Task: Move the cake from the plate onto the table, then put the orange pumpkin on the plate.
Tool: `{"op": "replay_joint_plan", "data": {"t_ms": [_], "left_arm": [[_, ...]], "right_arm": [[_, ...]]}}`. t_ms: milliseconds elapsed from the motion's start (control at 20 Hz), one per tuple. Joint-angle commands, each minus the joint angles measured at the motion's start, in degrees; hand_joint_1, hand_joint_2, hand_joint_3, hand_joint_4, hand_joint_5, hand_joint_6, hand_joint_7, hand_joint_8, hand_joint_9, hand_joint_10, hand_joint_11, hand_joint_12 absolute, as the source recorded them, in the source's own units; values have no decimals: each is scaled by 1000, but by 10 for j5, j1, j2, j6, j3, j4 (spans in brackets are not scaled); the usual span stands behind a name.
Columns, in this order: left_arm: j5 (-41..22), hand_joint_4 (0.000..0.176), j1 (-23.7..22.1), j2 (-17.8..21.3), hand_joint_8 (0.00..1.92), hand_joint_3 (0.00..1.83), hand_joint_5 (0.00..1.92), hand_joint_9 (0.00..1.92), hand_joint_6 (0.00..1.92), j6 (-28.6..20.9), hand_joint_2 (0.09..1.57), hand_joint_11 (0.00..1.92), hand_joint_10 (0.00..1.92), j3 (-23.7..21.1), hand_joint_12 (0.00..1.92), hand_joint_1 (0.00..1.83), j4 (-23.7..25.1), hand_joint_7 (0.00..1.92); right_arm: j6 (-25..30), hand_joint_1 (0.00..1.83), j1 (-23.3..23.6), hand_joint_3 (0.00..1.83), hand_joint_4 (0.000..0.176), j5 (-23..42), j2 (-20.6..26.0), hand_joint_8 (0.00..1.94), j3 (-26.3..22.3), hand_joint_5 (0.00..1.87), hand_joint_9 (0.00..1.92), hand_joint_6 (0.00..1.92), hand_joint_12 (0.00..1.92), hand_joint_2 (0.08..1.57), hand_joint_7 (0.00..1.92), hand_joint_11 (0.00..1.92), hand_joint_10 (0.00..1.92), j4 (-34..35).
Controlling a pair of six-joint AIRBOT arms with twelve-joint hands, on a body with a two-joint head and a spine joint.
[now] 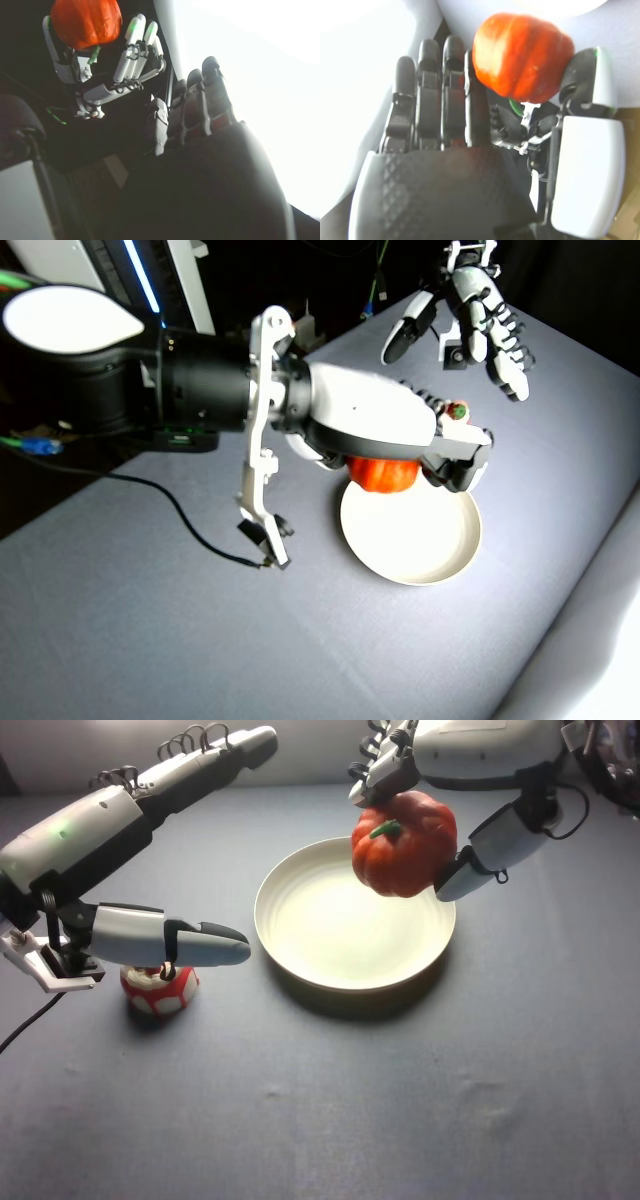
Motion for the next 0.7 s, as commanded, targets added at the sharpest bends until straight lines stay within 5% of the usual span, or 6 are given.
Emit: {"op": "replay_joint_plan", "data": {"t_ms": [0, 200, 250, 350, 500, 650], "left_arm": [[-68, 176, -3, 3, 0, 3, 18, 0, 5, -2, 868, 32, 0, 0, 17, 868, -20, 0], [-69, 168, -4, 2, 0, 0, 0, 0, 0, -2, 835, 5, 0, 0, 3, 810, -23, 0], [-71, 116, -4, 2, 0, 0, 0, 0, 0, -2, 823, 1, 0, 0, 1, 800, -24, 0], [-73, 149, -5, 2, 0, 0, 0, 0, 0, -2, 843, 6, 0, -1, 2, 821, -26, 0], [-76, 108, -12, 5, 0, 0, 15, 0, 6, -2, 821, 67, 0, -5, 29, 913, -27, 0], [-78, 104, -14, 5, 0, 0, 21, 0, 6, -2, 813, 77, 0, -6, 31, 936, -26, 0]], "right_arm": [[-2, 800, 11, 0, 21, 3, 6, 1, 2, 561, 366, 2, 958, 962, 441, 0, 2, 22], [-2, 740, 11, 0, 59, 3, 5, 2, 5, 462, 226, 1, 591, 900, 309, 0, 3, 31], [-2, 720, 10, 0, 65, 4, 4, 1, 8, 458, 214, 0, 527, 871, 307, 0, 1, 40], [-2, 680, 6, 0, 57, 6, 0, 5, 12, 448, 246, 0, 609, 865, 325, 0, 10, 52], [-2, 720, -6, 0, 0, 6, -8, 1, 23, 421, 167, 1, 402, 850, 254, 0, 1, 84], [-3, 722, -8, 0, 32, 16, -12, 3, 29, 423, 162, 3, 356, 854, 249, 0, 3, 92]]}}
